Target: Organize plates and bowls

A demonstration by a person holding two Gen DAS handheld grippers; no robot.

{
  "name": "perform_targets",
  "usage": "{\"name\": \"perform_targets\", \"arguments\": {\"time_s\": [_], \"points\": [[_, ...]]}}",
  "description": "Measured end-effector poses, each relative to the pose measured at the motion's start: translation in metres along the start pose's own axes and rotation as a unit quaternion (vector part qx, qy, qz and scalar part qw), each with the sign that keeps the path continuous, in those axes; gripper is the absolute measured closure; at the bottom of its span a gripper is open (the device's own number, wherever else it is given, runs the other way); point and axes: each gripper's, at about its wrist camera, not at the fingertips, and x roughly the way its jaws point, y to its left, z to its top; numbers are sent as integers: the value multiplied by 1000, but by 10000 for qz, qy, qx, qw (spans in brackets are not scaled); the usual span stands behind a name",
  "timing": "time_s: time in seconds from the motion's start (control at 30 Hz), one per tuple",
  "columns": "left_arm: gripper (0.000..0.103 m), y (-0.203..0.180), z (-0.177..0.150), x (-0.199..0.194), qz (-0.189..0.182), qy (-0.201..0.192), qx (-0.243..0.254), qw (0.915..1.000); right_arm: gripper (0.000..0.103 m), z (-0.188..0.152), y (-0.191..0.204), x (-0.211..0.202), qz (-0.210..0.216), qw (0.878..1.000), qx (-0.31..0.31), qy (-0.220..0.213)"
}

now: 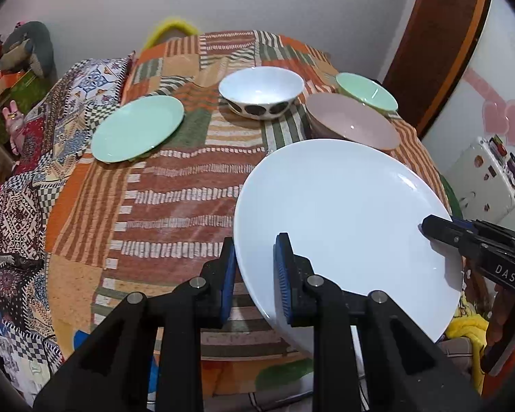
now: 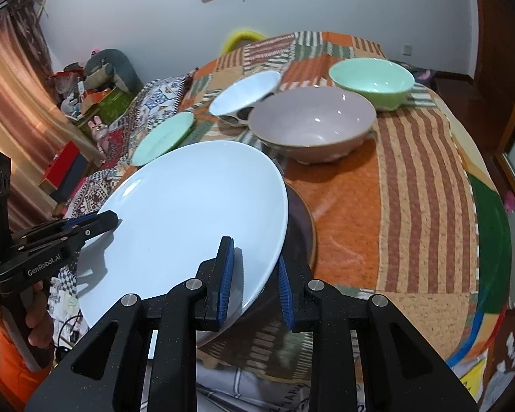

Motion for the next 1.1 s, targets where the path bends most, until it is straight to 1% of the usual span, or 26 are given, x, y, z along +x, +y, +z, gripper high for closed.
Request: {"name": "perform_targets", "arguments": {"time_s": [0.2, 0.53, 0.6, 0.67, 0.7, 0.73, 0.77, 0.8, 0.87, 0.9, 0.97, 1.03, 1.1], "points": [[80, -2, -2, 17, -48, 192, 37, 9998, 81, -5, -10, 7, -67, 9998, 105, 127], [80, 4, -4, 41, -75, 472, 10, 9989, 81, -5, -15, 21, -125, 9990, 199, 382], [80, 4, -4, 43, -41, 498, 27, 9987, 81, -4, -16, 24, -120, 9989, 203, 403], [81, 1, -5, 47, 125, 495, 167, 9986, 81, -3, -16, 25, -107, 9989, 205, 416], [92, -3, -6, 47, 117, 454, 288, 9985, 81, -3, -15, 25, -96, 9989, 199, 409], [100, -9, -6, 45, -337, 464, 356, 9977, 81, -2, -14, 24, -77, 9990, 182, 389], [100, -13, -6, 42, -623, 474, 354, 9963, 81, 0, -13, 24, -37, 9992, 150, 368], [100, -26, -5, 37, -730, 349, 524, 9953, 81, 1, -10, 23, 70, 9992, 118, 365], [100, -46, -4, 33, -370, 112, 1012, 9941, 81, 2, -4, 25, 69, 9994, -16, 332], [100, -53, -4, 33, -296, 63, 1140, 9930, 81, 3, -2, 27, 8, 9994, -58, 338], [100, -55, -3, 38, -465, 151, 1035, 9934, 81, 1, -4, 31, -24, 9993, -12, 372], [99, -49, -1, 44, -392, 188, 895, 9950, 83, -1, -11, 31, 95, 9991, 128, 394], [100, -42, 1, 45, -423, 209, 745, 9961, 83, -2, -13, 30, 154, 9990, 143, 402]]}}
